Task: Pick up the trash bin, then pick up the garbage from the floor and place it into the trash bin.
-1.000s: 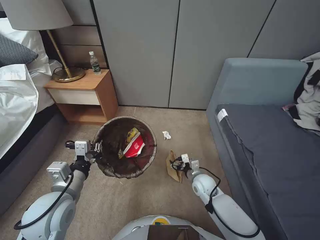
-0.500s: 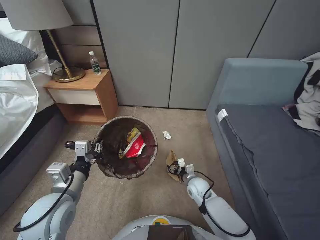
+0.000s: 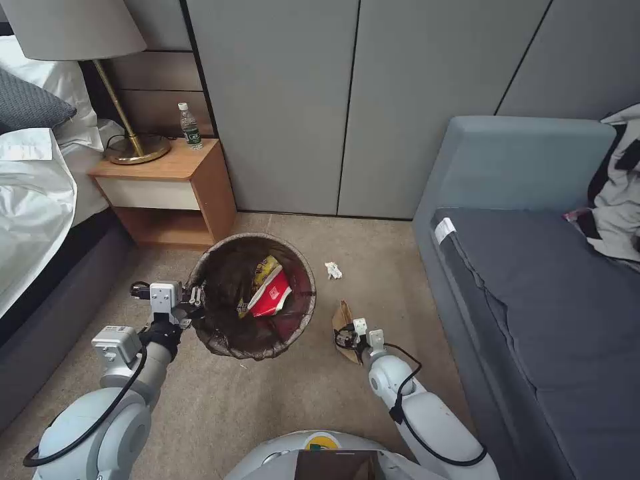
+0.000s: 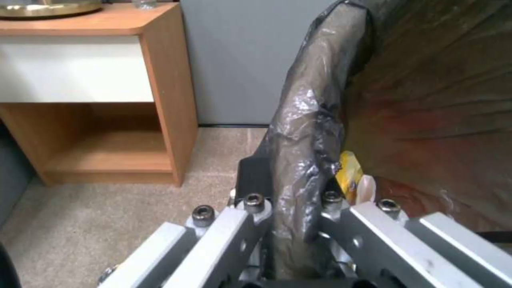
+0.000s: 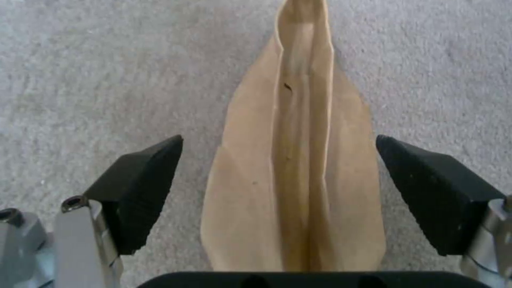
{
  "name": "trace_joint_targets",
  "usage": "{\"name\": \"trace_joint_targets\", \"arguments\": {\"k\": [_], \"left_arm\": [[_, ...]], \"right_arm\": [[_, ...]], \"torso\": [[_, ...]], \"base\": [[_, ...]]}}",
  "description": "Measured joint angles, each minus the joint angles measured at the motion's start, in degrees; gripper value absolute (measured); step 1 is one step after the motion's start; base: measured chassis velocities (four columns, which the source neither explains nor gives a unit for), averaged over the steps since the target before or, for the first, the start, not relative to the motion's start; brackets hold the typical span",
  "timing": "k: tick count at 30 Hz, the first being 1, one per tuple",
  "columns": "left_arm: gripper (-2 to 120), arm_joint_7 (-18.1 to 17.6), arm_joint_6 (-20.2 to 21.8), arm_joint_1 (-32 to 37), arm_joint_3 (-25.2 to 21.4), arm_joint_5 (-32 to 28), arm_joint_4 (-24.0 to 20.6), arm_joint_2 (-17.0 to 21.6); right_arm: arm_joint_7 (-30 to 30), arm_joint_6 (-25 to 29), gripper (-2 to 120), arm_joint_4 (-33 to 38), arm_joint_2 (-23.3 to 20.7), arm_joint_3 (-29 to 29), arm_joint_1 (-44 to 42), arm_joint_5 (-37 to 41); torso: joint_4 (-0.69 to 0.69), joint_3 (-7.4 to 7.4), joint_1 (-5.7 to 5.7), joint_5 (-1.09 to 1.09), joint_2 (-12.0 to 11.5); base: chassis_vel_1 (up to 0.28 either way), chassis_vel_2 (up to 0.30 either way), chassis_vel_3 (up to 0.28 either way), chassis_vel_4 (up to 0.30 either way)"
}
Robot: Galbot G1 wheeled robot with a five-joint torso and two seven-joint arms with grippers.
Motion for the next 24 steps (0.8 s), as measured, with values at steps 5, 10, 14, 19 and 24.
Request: {"name": "trace_joint_targets", "arguments": {"k": [5,10,14,19,24], "left_arm": [[2,0.0,0.0,-0.2,0.1,0.0,0.2,0.1],[2,0.0,0.0,-0.4,0.3,-0.1,0.3,0.1],[2,0.0,0.0,-0.5,0.4,-0.1,0.4,0.2],[2,0.0,0.0,-0.5,0.5,-0.2,0.5,0.3],[2,0.0,0.0,-0.7,0.6,-0.3,0.6,0.4]], "right_arm": [[-0.4,0.3,75,-1.6,0.7,0.3,0.5,0.0],[-0.6,0.5,60,-2.9,1.4,0.5,0.8,0.1],[-1.0,0.5,43,-3.7,1.8,0.6,1.0,0.2],[-1.2,0.6,24,-4.6,2.3,0.7,1.1,0.3],[-1.2,0.6,8,-5.3,2.7,0.8,1.5,0.4]], "torso": [[0.0,0.0,0.0,0.0,0.0],[0.0,0.0,0.0,0.0,0.0],[0.0,0.0,0.0,0.0,0.0],[0.0,0.0,0.0,0.0,0.0],[0.0,0.0,0.0,0.0,0.0]], "base": [[0.0,0.0,0.0,0.0],[0.0,0.0,0.0,0.0],[0.0,0.0,0.0,0.0],[0.0,0.0,0.0,0.0],[0.0,0.0,0.0,0.0]]}}
